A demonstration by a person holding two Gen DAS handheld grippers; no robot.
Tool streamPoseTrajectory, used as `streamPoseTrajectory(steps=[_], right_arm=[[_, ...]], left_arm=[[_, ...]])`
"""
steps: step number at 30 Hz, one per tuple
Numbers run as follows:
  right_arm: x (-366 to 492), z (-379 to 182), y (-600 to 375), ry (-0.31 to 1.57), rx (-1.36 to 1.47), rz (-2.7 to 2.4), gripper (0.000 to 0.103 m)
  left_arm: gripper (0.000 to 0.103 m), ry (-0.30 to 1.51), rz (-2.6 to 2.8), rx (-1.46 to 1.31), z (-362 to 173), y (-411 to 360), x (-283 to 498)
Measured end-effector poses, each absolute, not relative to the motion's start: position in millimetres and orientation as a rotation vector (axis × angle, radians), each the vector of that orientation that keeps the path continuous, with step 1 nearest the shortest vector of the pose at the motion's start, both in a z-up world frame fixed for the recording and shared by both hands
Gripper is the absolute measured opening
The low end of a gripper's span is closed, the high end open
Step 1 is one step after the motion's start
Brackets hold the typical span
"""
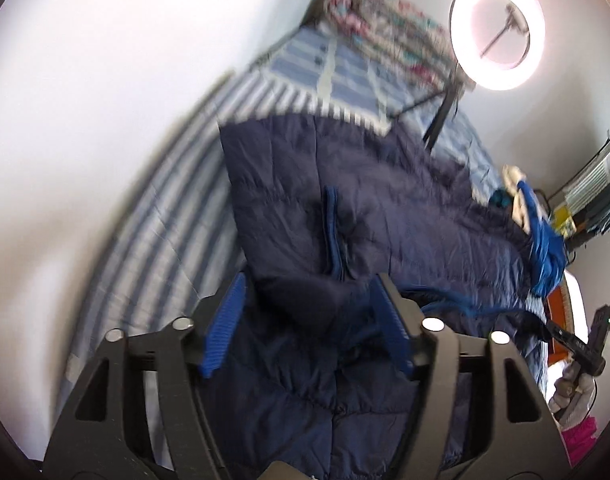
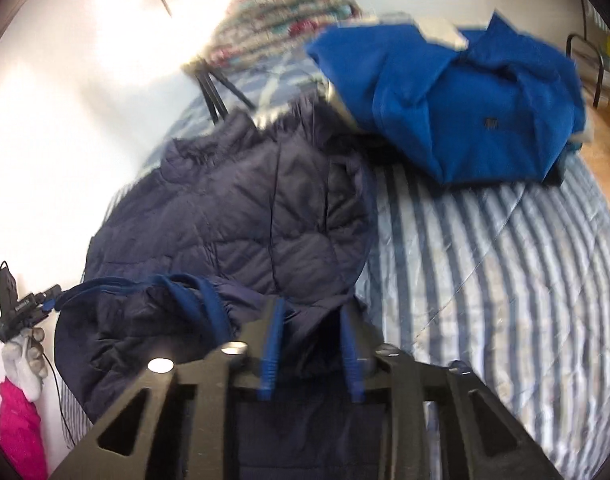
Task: Fold large clothes
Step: 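Carry the hem with both tools toward the collar and lay it down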
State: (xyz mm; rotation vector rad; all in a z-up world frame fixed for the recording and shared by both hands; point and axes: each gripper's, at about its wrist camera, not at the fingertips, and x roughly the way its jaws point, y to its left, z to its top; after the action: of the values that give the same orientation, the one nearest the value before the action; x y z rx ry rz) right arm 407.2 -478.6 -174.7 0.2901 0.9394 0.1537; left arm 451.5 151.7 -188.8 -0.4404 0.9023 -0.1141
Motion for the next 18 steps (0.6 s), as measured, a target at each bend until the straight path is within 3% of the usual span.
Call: streamPoseTrajectory(steps=[1,2,16,18], right_arm=[[402,-169,-482,0.904,0.273,0.139,0.064],[397,-164,-486,0.873,0.265,0.129,0.069],[398,-195,-491,0.92,0.246,0.212,0.068],[402,-199,-488,0.931,0.235,0.217,0.068]], left_arm=[[0.068,0.882,-0.109,-0.447,-184,159,449],[0.068,0.872,-0.113,-0.447,-181,165,448],[0.068,1.03,-0.202,-0.41,-235,155,453],[0.058,1.037,-0.206,-0.382,-238,148,454]])
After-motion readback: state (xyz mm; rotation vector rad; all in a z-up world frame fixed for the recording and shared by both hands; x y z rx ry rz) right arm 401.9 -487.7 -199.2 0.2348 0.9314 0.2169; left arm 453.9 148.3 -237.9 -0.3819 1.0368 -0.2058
